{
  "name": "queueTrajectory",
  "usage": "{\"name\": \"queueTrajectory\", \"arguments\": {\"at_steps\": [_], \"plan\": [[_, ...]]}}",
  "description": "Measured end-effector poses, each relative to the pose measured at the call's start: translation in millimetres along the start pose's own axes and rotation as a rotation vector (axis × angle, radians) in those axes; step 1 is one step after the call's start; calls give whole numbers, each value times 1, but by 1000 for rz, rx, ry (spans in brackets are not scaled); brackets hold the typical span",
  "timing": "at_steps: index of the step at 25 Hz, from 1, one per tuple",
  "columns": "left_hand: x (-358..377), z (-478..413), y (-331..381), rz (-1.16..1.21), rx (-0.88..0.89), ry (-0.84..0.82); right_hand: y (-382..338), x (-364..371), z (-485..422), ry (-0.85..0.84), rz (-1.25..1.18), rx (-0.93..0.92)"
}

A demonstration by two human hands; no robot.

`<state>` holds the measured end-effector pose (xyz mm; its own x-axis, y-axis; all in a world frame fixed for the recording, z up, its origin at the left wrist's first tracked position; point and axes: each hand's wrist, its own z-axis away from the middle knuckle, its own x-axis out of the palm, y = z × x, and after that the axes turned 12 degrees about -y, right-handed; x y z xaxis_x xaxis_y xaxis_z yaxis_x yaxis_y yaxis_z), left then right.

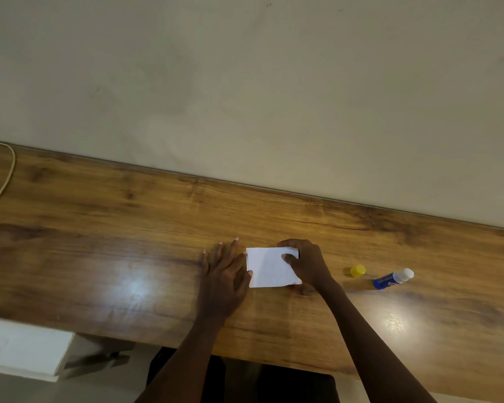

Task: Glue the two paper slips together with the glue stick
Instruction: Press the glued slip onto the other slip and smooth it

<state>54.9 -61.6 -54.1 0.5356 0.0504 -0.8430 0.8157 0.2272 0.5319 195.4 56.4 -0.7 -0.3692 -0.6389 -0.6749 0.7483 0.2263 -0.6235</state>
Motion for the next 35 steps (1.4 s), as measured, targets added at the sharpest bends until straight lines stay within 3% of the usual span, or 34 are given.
{"name": "queueTrajectory", "arguments": {"at_steps": [6,14,18,31,35], "plan": [[-2,0,3,-45,-8,7,4,10,-1,36,48,59],[-2,1,4,-98,-19,4,3,35,15,370,354,84],[-2,0,6,-99,-15,12,1,45,19,251,364,76],[-1,0,5,-118,5,21,7,58,33,353,419,6],[0,0,5,-111,9,25,0,57,29,284,450,-31]]}}
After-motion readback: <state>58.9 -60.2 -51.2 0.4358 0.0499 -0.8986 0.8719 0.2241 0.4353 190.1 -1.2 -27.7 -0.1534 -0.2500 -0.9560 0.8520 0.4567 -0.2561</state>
